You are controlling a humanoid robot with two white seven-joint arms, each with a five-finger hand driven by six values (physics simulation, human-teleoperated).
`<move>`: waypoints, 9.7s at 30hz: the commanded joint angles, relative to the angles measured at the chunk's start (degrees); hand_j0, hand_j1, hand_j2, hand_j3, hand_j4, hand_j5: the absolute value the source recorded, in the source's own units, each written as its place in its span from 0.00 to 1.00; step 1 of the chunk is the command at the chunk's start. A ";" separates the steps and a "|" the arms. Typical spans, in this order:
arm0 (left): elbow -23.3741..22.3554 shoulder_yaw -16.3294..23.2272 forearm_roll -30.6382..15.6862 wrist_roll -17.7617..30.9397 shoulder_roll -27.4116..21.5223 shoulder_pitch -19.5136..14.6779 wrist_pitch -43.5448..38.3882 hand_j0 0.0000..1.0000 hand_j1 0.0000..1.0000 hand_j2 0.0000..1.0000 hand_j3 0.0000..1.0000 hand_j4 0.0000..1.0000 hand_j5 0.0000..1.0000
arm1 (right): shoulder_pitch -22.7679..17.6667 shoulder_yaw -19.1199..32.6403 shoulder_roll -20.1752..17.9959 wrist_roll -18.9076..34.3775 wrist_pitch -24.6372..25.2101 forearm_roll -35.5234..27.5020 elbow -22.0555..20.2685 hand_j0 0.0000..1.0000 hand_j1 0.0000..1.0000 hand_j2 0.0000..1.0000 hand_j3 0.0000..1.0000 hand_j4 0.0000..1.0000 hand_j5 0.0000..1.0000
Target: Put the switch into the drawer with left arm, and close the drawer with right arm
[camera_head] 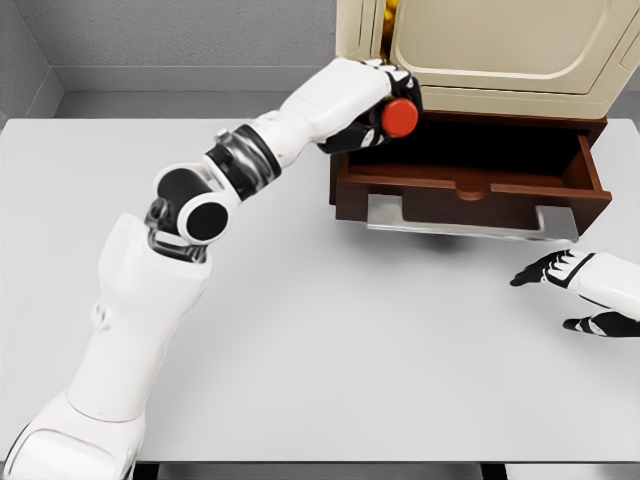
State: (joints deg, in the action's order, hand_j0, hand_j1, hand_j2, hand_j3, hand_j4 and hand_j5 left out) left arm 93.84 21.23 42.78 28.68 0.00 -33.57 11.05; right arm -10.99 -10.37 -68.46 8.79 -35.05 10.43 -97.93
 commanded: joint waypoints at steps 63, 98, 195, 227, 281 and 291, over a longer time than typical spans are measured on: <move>7.85 5.66 -60.79 3.14 -17.14 -3.08 -39.00 1.00 1.00 1.00 1.00 1.00 1.00 | -1.23 0.00 -1.06 -0.26 0.05 -0.32 -1.13 0.85 0.85 0.85 0.85 0.85 0.85; 6.27 8.04 -64.13 0.50 -14.93 -6.24 -41.55 1.00 1.00 1.00 1.00 1.00 1.00 | -1.32 -0.18 -1.86 -0.44 0.05 -0.58 -1.56 0.83 0.83 0.83 0.83 0.83 0.83; 4.69 -34.42 -58.24 6.32 -25.75 35.16 14.35 1.00 1.00 1.00 1.00 1.00 1.00 | -0.09 -0.18 -6.07 -9.67 0.05 -3.04 -0.86 0.60 0.60 0.60 0.60 0.60 0.60; 4.69 -34.42 -57.89 6.32 -25.22 35.07 14.44 1.00 1.00 1.00 1.00 1.00 1.00 | -1.85 0.08 -8.18 -10.02 0.05 -1.37 -2.88 0.61 0.61 0.61 0.61 0.61 0.61; 4.77 -34.42 -57.80 6.32 -24.43 35.07 14.52 1.00 1.00 1.00 1.00 1.00 1.00 | 0.79 -0.35 -7.66 -9.49 0.05 0.03 0.54 0.39 0.39 0.39 0.39 0.39 0.39; 4.77 -34.42 -57.80 6.32 -24.43 35.16 14.44 1.00 1.00 1.00 1.00 1.00 1.00 | 1.41 -0.53 -3.71 -9.40 0.05 0.39 -3.24 0.40 0.40 0.40 0.40 0.40 0.40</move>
State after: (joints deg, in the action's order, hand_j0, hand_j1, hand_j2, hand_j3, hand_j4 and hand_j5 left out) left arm 98.58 -13.18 -14.62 35.02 -24.40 1.58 25.60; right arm -9.40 -10.90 -73.21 -0.63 -35.01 10.96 -100.89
